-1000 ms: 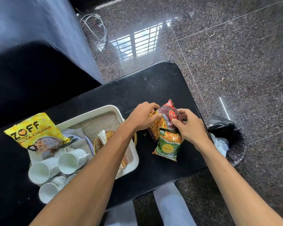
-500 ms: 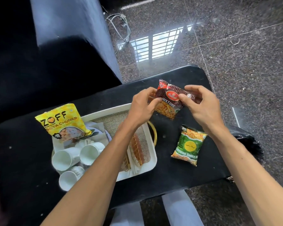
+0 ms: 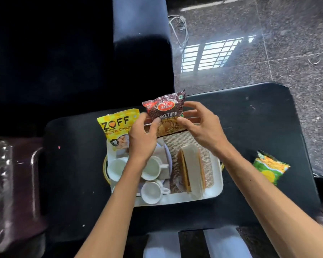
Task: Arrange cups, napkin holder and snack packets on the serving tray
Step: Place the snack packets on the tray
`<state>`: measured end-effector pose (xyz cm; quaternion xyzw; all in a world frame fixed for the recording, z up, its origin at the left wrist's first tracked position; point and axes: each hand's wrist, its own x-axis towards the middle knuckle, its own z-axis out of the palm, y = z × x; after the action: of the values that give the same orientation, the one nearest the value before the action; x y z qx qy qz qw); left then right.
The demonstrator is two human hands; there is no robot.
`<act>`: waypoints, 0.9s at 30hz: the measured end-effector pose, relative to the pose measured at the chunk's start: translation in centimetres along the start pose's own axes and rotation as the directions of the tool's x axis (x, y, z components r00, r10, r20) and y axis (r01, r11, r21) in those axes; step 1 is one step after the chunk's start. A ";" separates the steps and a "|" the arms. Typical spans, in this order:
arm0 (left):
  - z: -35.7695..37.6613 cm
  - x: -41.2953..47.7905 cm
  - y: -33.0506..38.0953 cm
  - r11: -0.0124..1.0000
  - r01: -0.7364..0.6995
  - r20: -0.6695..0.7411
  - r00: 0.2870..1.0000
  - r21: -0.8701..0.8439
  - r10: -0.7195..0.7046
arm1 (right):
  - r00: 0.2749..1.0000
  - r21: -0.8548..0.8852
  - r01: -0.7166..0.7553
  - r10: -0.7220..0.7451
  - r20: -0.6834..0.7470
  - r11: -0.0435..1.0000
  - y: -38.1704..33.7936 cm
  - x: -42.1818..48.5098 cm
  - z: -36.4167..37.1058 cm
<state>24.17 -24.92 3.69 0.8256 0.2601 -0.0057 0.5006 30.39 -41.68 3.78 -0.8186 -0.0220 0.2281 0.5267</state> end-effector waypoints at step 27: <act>-2.8 -0.9 -3.2 0.962 0.271 -0.019 0.962 -0.013 -0.271 | 0.990 -0.293 -0.138 0.121 -0.075 0.946 0.6 -0.2 3.6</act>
<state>21.25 -21.80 2.69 0.7796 0.3757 -0.0644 0.4969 28.66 -38.94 2.16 -0.8943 0.0126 0.2332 0.3816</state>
